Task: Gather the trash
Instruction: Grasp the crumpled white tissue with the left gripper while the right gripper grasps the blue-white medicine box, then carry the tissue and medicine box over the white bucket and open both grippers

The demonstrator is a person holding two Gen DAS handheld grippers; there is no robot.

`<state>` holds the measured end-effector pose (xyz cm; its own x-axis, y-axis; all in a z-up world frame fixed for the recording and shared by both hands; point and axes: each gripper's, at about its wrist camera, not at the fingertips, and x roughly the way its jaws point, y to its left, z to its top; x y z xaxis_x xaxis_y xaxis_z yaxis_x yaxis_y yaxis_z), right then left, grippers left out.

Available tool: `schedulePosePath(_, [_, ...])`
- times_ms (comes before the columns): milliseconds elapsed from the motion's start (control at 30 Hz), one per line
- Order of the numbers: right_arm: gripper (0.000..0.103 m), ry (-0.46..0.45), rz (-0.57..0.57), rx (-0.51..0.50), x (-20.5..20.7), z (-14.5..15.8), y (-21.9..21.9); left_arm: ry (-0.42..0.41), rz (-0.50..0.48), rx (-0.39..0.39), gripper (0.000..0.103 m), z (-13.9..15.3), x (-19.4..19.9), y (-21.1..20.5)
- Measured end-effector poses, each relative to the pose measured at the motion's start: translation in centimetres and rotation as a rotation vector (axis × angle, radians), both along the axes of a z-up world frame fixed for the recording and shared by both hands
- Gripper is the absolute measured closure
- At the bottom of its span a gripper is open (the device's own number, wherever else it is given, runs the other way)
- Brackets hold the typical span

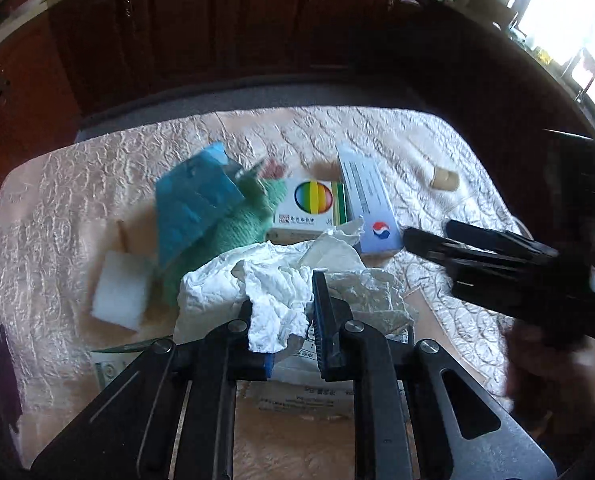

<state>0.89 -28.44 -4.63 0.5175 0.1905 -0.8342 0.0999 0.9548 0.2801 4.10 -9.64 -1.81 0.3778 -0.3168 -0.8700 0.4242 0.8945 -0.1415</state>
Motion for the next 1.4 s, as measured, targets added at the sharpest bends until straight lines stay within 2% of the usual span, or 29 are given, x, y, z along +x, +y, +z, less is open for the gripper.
schedulePosePath(100, [0.03, 0.018, 0.023, -0.026, 2.4, -1.0, 1.2, -0.002, 0.013, 0.0, 0.09, 0.4, -0.2, 0.9])
schedulePosePath(167, [0.036, 0.039, 0.028, -0.039, 3.7, -1.7, 1.7, 0.003, 0.021, -0.004, 0.09, 0.6, -0.3, 1.7])
schedulePosePath(267, [0.038, 0.083, 0.045, -0.02, 5.1, -3.0, 2.0, 0.006, 0.03, -0.012, 0.09, 0.4, -0.2, 2.0])
schedulePosePath(300, [0.04, 0.094, 0.05, -0.015, 5.4, -3.3, 2.1, 0.007, 0.031, -0.015, 0.09, 0.4, -0.2, 2.0])
schedulePosePath(333, [0.049, 0.103, 0.055, -0.017, 5.5, -3.6, 2.1, 0.005, 0.029, -0.016, 0.09, 0.4, -0.2, 1.8])
schedulePosePath(367, [0.052, 0.112, 0.058, -0.029, 5.6, -3.8, 2.0, 0.003, 0.026, -0.017, 0.09, 0.4, -0.3, 1.6])
schedulePosePath(467, [0.052, 0.115, 0.033, -0.078, 4.4, -3.3, 0.8, 0.006, 0.013, -0.028, 0.09, 0.4, -0.7, 1.4])
schedulePosePath(600, [0.05, 0.129, -0.007, -0.056, 3.4, -3.2, -0.8, 0.019, -0.004, -0.038, 0.09, 0.2, -1.0, 0.7])
schedulePosePath(667, [0.039, 0.116, -0.02, -0.047, 3.9, -3.1, -0.9, 0.025, -0.009, -0.04, 0.09, 0.1, -1.2, 0.4])
schedulePosePath(733, [0.038, 0.097, -0.021, -0.052, 4.6, -3.3, -0.6, 0.02, -0.014, -0.04, 0.09, 0.2, -1.6, 0.1])
schedulePosePath(800, [0.055, 0.086, -0.016, -0.035, 5.3, -3.7, -0.4, 0.009, -0.016, -0.041, 0.09, 0.6, -2.1, 0.0])
schedulePosePath(833, [0.054, 0.086, -0.014, -0.022, 5.3, -3.9, -0.5, 0.005, -0.016, -0.043, 0.09, 0.8, -2.1, 0.1])
schedulePosePath(967, [0.054, 0.061, -0.02, -0.014, 3.4, -3.1, -1.2, -0.02, -0.024, -0.05, 0.09, 1.6, -2.8, -0.2])
schedulePosePath(1233, [0.054, -0.052, -0.061, 0.047, -3.7, 1.4, -4.1, -0.079, -0.072, -0.067, 0.09, 3.7, -4.7, -2.8])
schedulePosePath(1400, [0.054, -0.101, -0.085, 0.046, -7.0, 3.4, -4.8, -0.102, -0.101, -0.074, 0.09, 4.7, -5.9, -4.8])
